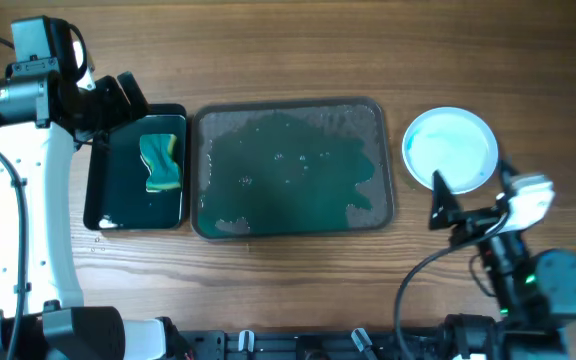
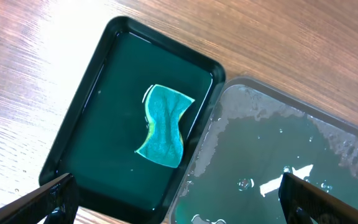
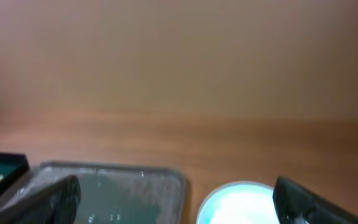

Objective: Clean dirty plates on tray and stack at the side

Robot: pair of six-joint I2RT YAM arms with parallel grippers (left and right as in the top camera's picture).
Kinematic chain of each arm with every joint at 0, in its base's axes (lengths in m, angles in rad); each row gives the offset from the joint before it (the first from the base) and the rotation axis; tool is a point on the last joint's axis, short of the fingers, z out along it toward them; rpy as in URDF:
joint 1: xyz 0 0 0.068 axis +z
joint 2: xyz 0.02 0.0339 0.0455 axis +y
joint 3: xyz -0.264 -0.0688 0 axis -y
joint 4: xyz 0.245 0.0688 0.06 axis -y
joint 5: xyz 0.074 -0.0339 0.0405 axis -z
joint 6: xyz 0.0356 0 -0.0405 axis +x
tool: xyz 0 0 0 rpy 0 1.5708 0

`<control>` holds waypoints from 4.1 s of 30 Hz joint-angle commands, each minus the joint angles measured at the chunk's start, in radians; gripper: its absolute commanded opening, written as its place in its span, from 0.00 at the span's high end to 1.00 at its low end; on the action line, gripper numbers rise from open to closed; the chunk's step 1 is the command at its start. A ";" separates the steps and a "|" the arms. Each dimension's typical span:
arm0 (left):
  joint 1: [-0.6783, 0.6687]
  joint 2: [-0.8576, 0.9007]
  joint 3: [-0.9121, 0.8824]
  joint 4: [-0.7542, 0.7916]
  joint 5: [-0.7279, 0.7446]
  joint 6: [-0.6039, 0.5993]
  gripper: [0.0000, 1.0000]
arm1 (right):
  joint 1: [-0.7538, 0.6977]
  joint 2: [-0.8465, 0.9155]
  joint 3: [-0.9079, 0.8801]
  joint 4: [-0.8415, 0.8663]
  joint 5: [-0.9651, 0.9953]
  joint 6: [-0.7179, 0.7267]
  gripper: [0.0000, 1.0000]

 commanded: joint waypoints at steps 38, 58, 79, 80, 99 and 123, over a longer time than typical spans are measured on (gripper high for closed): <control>0.000 0.004 0.004 0.001 0.011 -0.008 0.00 | 0.060 -0.271 -0.462 0.280 0.097 0.031 0.00; -0.071 -0.864 -0.730 0.674 0.182 0.209 0.00 | 0.060 -0.271 -0.462 0.281 0.097 0.031 0.00; -0.122 -1.553 -1.586 1.128 0.029 0.236 0.00 | 0.060 -0.271 -0.462 0.280 0.097 0.030 0.00; -0.122 -1.553 -1.595 1.128 0.025 0.236 0.00 | 0.060 -0.271 -0.462 0.281 0.097 0.031 0.00; -0.089 -1.560 -1.633 1.141 0.026 0.198 0.00 | 0.060 -0.271 -0.462 0.280 0.097 0.031 0.00; -0.089 -1.560 -1.633 1.141 0.026 0.198 0.00 | 0.060 -0.271 -0.462 0.280 0.097 0.031 0.00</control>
